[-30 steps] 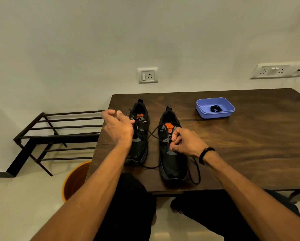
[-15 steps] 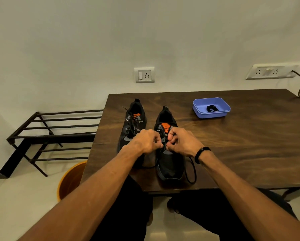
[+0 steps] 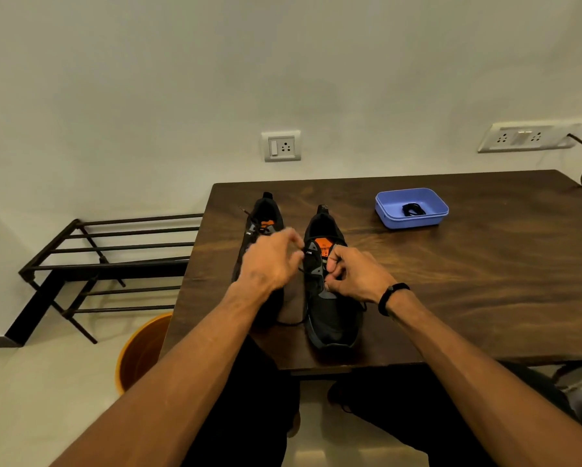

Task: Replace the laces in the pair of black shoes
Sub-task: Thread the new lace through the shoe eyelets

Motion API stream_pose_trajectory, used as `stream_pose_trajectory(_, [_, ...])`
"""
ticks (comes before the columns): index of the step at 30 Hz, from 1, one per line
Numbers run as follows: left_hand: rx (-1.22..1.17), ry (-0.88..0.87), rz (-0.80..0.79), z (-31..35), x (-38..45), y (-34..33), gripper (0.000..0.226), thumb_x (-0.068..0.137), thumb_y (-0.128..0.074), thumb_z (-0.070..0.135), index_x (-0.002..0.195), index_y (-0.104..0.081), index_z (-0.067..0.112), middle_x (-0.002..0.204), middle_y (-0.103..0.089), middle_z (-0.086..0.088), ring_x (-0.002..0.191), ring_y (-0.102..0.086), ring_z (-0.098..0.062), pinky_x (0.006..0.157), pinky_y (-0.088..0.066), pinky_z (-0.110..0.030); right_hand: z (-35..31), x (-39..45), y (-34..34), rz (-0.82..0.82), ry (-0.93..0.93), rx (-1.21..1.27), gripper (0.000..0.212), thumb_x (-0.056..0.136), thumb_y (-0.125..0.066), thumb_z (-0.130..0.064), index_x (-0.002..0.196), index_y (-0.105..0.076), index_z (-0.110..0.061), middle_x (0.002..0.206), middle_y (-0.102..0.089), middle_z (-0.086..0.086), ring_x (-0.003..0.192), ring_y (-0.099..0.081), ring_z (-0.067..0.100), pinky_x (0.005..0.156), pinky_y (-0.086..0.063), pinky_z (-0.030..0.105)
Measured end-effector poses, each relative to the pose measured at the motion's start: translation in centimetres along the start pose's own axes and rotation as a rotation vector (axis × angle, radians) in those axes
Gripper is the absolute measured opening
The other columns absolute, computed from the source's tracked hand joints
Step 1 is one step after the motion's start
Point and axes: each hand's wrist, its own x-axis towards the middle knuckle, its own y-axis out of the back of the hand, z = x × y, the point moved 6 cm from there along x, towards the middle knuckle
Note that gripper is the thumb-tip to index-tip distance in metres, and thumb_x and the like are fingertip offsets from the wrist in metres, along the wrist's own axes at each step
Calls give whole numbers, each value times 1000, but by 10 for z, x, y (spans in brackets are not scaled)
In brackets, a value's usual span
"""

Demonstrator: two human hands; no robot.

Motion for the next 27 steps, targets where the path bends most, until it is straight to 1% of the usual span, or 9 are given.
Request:
stream_pose_trajectory(2, [58, -2, -339, 10, -4, -29, 25, 90, -74, 44, 111, -65, 34, 92, -66, 6, 94, -69, -19, 89, -58, -42, 0, 0, 0, 5, 1, -10, 21, 86, -77, -9, 93, -61, -19, 84, -71, -3, 75, -67, 6, 70, -54, 23])
stream_pose_trajectory(3, [71, 7, -402, 13, -5, -36, 23, 89, -75, 45, 105, -66, 32, 93, -67, 5, 93, -68, -19, 88, -58, -42, -1, 0, 1, 9, 2, -16, 21, 86, -77, -10, 93, -61, -20, 83, -71, -4, 74, -66, 5, 68, -52, 21])
stream_pose_trajectory(6, [143, 1, -381, 16, -4, -39, 21, 94, -67, 47, 81, -62, 32, 95, -68, 1, 92, -67, -22, 81, -55, -39, -2, 1, 1, 10, 8, -26, 21, 85, -78, -10, 94, -61, -19, 82, -69, -6, 73, -65, 4, 67, -51, 18])
stream_pose_trajectory(8, [158, 23, -391, 15, -4, -38, 22, 98, -62, 46, 86, -64, 28, 98, -68, -1, 95, -67, -24, 80, -53, -38, -1, 1, 1, 5, 4, -26, 21, 85, -78, -10, 95, -61, -18, 83, -70, -6, 75, -66, 5, 69, -53, 20])
stream_pose_trajectory(11, [144, 145, -151, 5, 0, -14, 31, 101, -50, 46, 108, -66, 21, 110, -69, -9, 100, -67, -32, 88, -56, -45, -3, 1, 0, -6, 10, -26, 21, 86, -78, -9, 95, -61, -18, 86, -71, -4, 81, -69, 9, 75, -57, 24])
stream_pose_trajectory(15, [23, 393, 323, -18, -11, 32, 33, 106, -42, 40, 114, -60, 15, 107, -68, -9, 100, -66, -33, 84, -51, -42, -7, 0, 1, -29, 43, -61, 19, 87, -75, -8, 97, -61, -15, 87, -71, -1, 81, -67, 10, 72, -52, 22])
stream_pose_trajectory(18, [25, 415, 450, -26, -21, 47, 23, 104, -52, 38, 117, -57, 19, 111, -61, -7, 104, -62, -28, 77, -43, -41, -9, 1, 0, -35, 60, -94, 19, 86, -75, -9, 96, -60, -18, 87, -71, -3, 81, -67, 11, 77, -55, 26])
stream_pose_trajectory(22, [176, 150, 148, -13, -6, 19, 30, 92, -69, 45, 120, -64, 35, 124, -56, -3, 123, -51, -29, 100, -48, -49, -10, 0, 2, -33, 84, -115, 19, 86, -74, -10, 96, -60, -17, 86, -72, -3, 82, -67, 11, 78, -55, 25])
stream_pose_trajectory(27, [240, -31, -331, 15, -6, -27, 25, 91, -72, 47, 113, -71, 35, 124, -47, -4, 126, -38, -27, 106, -41, -49, -6, 2, 3, -43, 77, -92, 23, 84, -78, -12, 94, -60, -22, 87, -73, -4, 84, -69, 10, 81, -57, 28])
